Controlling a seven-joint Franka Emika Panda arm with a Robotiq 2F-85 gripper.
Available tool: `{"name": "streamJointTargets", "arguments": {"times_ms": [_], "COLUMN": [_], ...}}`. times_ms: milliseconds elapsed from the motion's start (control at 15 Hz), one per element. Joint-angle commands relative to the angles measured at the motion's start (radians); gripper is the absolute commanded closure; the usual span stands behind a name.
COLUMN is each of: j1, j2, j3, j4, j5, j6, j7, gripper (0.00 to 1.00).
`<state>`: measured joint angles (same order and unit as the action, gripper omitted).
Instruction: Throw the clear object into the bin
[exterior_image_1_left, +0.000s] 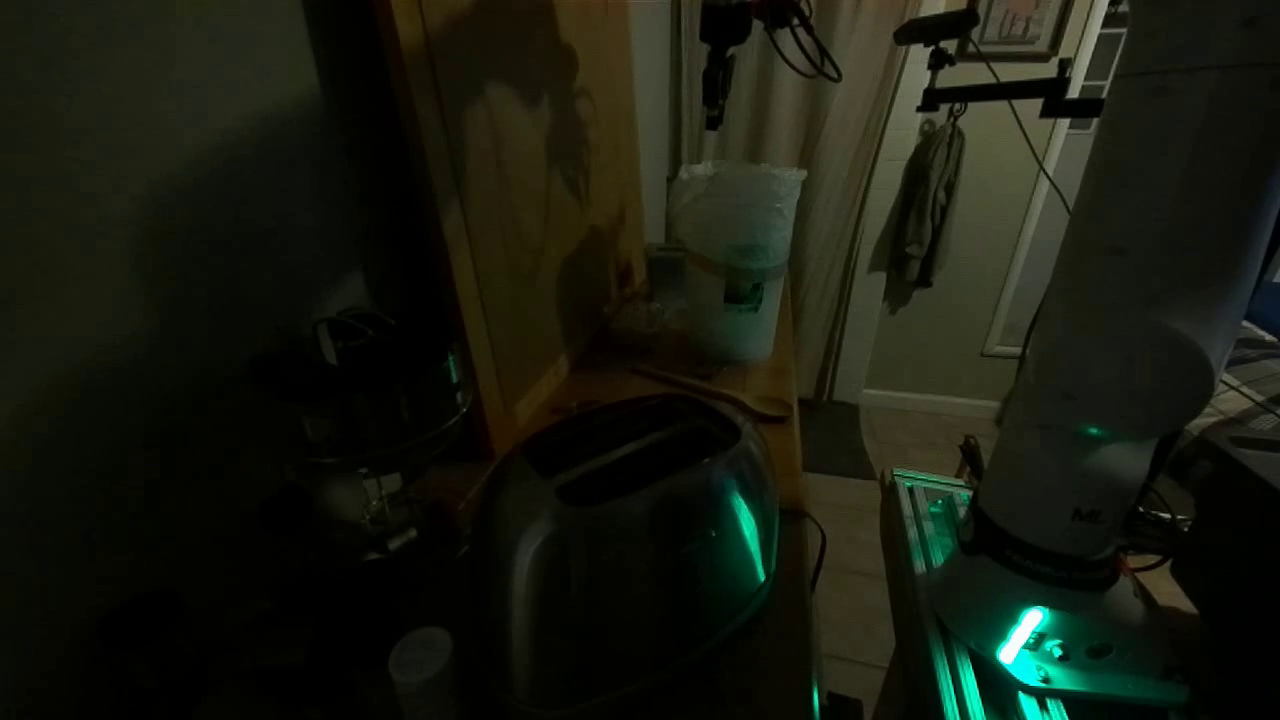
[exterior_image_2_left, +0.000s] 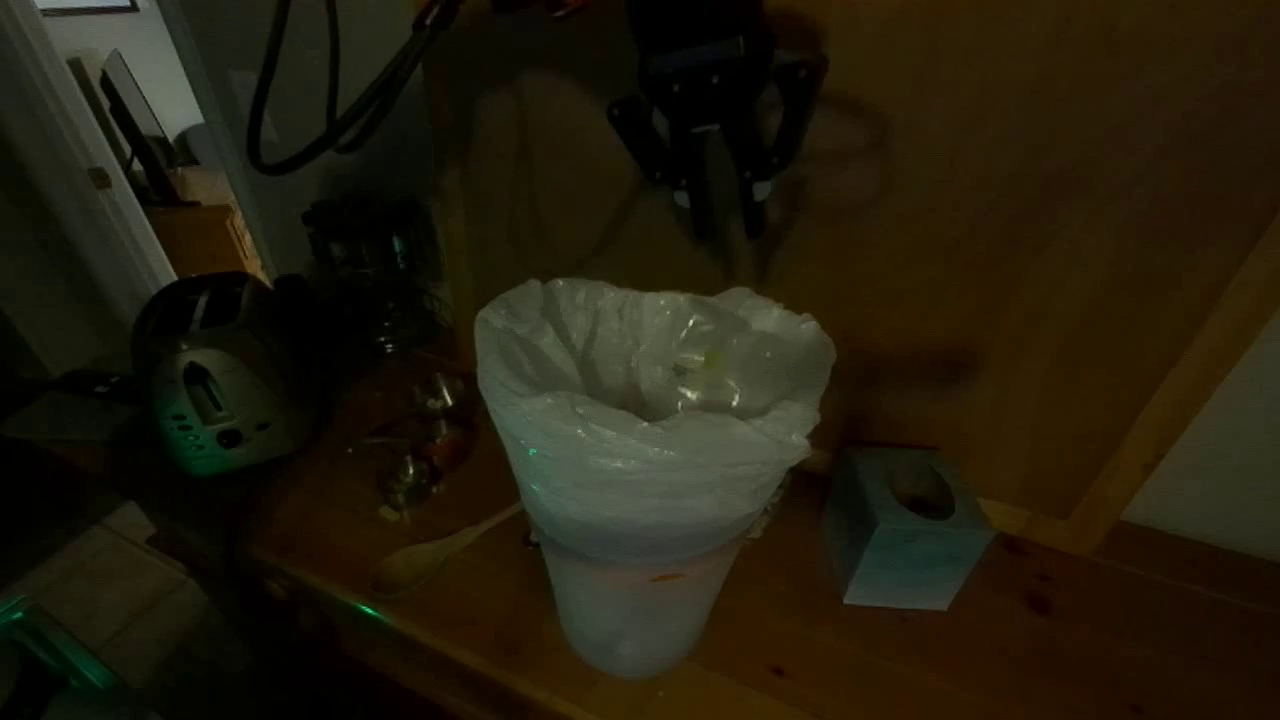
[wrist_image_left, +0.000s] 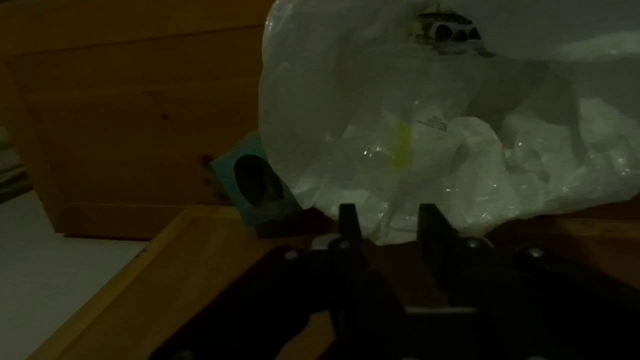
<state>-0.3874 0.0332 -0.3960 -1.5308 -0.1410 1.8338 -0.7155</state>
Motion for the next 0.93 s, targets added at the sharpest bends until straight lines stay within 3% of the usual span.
{"name": "streamJointTargets", "arguments": {"times_ms": [0, 133, 333, 867], "j1": [-0.013, -0.012, 0.004, 0.122], "j2": [-0.035, -0.055, -0.120, -0.323], "j3": [-0.001, -0.001, 0.008, 0.043], "j4": [-0.035, -0.051, -0.093, -0.272], "j5": [0.017, 0.027, 0.082, 0.181], "j6": [0.004, 0.019, 0.028, -0.029], "j7": [-0.028, -0.057, -0.198, -0.419], "gripper": [0.31, 0.17, 0.01, 0.00]}}
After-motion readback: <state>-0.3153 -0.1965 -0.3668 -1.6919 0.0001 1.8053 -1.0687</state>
